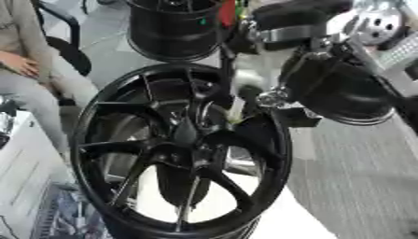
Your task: Pull the pin out of the wheel hub.
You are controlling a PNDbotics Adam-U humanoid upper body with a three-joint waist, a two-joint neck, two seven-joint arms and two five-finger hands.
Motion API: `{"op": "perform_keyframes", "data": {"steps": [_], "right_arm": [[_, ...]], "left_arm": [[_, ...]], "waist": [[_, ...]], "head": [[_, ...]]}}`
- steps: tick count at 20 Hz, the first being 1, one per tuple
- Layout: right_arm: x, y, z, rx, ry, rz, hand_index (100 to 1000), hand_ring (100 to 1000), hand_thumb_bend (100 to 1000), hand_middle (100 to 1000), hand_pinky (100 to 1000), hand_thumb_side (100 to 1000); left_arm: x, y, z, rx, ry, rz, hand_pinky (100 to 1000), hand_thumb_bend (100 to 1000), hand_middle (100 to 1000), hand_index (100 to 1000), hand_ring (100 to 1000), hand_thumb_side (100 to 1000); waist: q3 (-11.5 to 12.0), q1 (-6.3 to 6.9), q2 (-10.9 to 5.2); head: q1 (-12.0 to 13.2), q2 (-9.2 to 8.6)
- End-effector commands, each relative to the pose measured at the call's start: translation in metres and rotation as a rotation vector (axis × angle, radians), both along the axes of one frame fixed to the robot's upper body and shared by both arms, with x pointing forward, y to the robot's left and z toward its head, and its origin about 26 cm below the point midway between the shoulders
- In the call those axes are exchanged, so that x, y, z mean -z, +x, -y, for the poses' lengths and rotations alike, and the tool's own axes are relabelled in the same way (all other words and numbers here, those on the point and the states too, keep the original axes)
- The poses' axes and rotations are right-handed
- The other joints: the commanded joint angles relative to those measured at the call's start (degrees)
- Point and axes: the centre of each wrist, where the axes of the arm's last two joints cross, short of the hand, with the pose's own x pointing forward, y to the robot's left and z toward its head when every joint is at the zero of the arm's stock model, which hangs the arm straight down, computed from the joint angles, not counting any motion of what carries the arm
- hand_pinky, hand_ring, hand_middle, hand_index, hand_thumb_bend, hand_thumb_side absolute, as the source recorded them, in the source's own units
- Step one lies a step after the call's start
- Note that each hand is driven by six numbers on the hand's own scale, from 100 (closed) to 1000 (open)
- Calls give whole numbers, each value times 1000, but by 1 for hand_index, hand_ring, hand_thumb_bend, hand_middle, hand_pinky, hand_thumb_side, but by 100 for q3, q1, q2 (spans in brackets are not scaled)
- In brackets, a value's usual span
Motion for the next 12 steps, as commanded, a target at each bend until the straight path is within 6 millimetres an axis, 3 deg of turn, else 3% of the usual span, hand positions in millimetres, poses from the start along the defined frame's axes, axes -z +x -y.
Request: {"op": "perform_keyframes", "data": {"steps": [1, 4, 7, 8, 9, 10, 12], "right_arm": [[-16, -25, 51, 174, 47, 101, 674, 447, 100, 584, 445, 100], [15, -33, 102, 431, 95, 99, 671, 444, 100, 576, 447, 100], [69, -38, 153, 729, 133, 52, 723, 459, 100, 599, 468, 100], [88, -41, 166, 812, 146, 31, 811, 589, 202, 701, 606, 100], [108, -43, 182, 904, 158, 7, 849, 671, 263, 750, 685, 150], [125, -46, 194, 985, 160, -5, 904, 805, 364, 831, 825, 260], [154, -51, 217, 1141, 152, -3, 934, 897, 410, 892, 925, 316]], "left_arm": [[-9, -1, -9, -26, 24, 22, 603, 415, 542, 740, 521, 306], [-8, -3, -10, -45, 13, 27, 603, 414, 541, 740, 520, 305], [-8, -3, -10, -54, 2, 35, 603, 415, 541, 740, 520, 306], [-7, -3, -10, -56, 0, 35, 603, 415, 541, 740, 520, 306], [-7, -3, -10, -59, -2, 35, 603, 415, 541, 740, 520, 306], [-7, -3, -10, -60, -4, 37, 604, 414, 541, 740, 520, 306], [-7, -3, -9, -60, -9, 41, 604, 414, 541, 740, 520, 306]], "waist": [[-70, 84, -63], [-204, 143, -29], [-281, 184, 15], [-300, 200, 25], [-318, 217, 34], [-329, 231, 40], [-343, 263, 47]], "head": [[119, 28], [231, 28], [280, 28], [296, 28], [307, 28], [310, 28], [303, 28]]}}
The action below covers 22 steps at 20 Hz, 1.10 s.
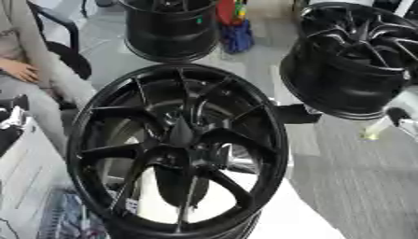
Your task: Pull the pin out of the wheel hub.
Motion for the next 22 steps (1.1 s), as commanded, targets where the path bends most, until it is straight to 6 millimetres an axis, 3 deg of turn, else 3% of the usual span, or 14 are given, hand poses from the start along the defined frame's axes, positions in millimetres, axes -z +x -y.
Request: {"op": "perform_keyframes", "data": {"steps": [1, 5, 9, 17, 22], "right_arm": [[23, -4, 34, 225, -35, 46, 936, 904, 416, 898, 934, 325], [48, -16, 50, 414, 14, 180, 925, 889, 455, 887, 951, 379], [55, -24, 43, 485, 97, 352, 904, 806, 403, 831, 865, 331], [50, -30, -18, 406, 482, 677, 825, 607, 265, 698, 733, 176], [56, -29, -60, 321, 805, 766, 805, 587, 240, 671, 717, 154]], "left_arm": [[-8, 1, -1, -5, 3, 31, 604, 414, 541, 740, 520, 306], [-6, 0, 0, -9, -5, 29, 603, 415, 540, 740, 519, 306], [-6, 0, 1, -9, -10, 33, 604, 415, 540, 739, 518, 306], [-5, 1, 6, 3, -24, 37, 604, 413, 540, 739, 517, 305], [-5, 2, 9, 12, -31, 40, 604, 414, 540, 739, 517, 305]], "waist": [[-14, 31, -39], [-43, 78, -27], [-62, 90, -19], [-51, 141, 1], [-29, 172, 25]], "head": [[10, 28], [17, 27], [23, 26], [48, 12], [52, 11]]}}
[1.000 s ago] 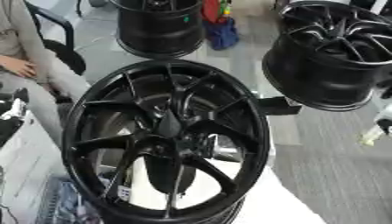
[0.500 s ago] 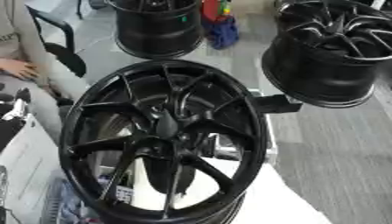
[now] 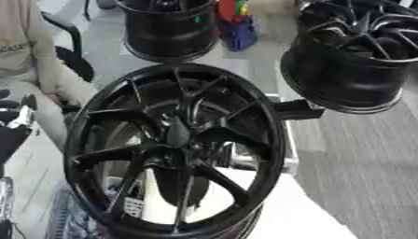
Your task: Pull the pin out of the wheel hub.
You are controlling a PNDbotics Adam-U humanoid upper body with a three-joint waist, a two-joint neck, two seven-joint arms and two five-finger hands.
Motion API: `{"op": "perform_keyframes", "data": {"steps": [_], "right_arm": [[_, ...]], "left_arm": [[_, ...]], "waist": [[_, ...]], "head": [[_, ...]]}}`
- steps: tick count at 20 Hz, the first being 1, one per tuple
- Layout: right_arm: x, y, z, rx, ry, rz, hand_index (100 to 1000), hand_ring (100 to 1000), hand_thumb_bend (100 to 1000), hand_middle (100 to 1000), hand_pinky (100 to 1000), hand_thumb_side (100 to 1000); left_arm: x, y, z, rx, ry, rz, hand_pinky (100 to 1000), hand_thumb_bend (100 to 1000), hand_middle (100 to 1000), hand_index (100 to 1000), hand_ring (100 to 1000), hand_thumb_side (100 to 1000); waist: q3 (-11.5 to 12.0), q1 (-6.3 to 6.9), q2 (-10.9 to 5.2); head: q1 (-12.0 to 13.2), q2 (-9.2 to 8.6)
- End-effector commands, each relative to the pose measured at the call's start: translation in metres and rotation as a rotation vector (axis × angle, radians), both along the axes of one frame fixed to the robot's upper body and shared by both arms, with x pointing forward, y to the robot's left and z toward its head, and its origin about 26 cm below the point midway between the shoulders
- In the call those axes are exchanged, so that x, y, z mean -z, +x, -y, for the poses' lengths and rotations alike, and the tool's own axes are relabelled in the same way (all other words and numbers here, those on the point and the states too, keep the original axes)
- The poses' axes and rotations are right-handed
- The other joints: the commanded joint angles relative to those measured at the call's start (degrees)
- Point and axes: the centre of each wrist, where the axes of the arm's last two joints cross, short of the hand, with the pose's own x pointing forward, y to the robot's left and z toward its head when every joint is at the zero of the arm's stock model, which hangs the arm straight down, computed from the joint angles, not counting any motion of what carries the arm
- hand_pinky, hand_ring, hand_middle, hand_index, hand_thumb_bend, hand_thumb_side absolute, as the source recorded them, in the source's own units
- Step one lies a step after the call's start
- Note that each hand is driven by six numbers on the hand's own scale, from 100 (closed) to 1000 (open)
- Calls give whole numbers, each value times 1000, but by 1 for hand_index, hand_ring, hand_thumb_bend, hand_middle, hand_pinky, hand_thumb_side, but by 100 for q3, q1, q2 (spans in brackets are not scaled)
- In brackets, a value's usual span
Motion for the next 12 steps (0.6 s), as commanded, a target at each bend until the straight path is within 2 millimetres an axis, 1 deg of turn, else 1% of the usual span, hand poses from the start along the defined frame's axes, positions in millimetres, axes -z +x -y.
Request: {"op": "perform_keyframes", "data": {"steps": [1, 7, 12], "right_arm": [[-7, 1, -24, -101, 104, 102, 805, 590, 239, 676, 718, 155], [-3, 7, -52, -235, 155, 108, 810, 598, 212, 693, 721, 141], [6, 11, -63, -299, 193, 74, 809, 592, 206, 687, 720, 131]], "left_arm": [[-9, 1, 0, 7, 10, 31, 604, 415, 540, 739, 517, 305], [-7, 1, 3, 19, 5, 25, 604, 413, 543, 739, 517, 304], [-5, 2, 5, 27, -2, 19, 604, 412, 544, 738, 518, 304]], "waist": [[-6, 17, -39], [-16, 51, -30], [-6, 53, -13]], "head": [[20, 18], [60, 29], [48, 29]]}}
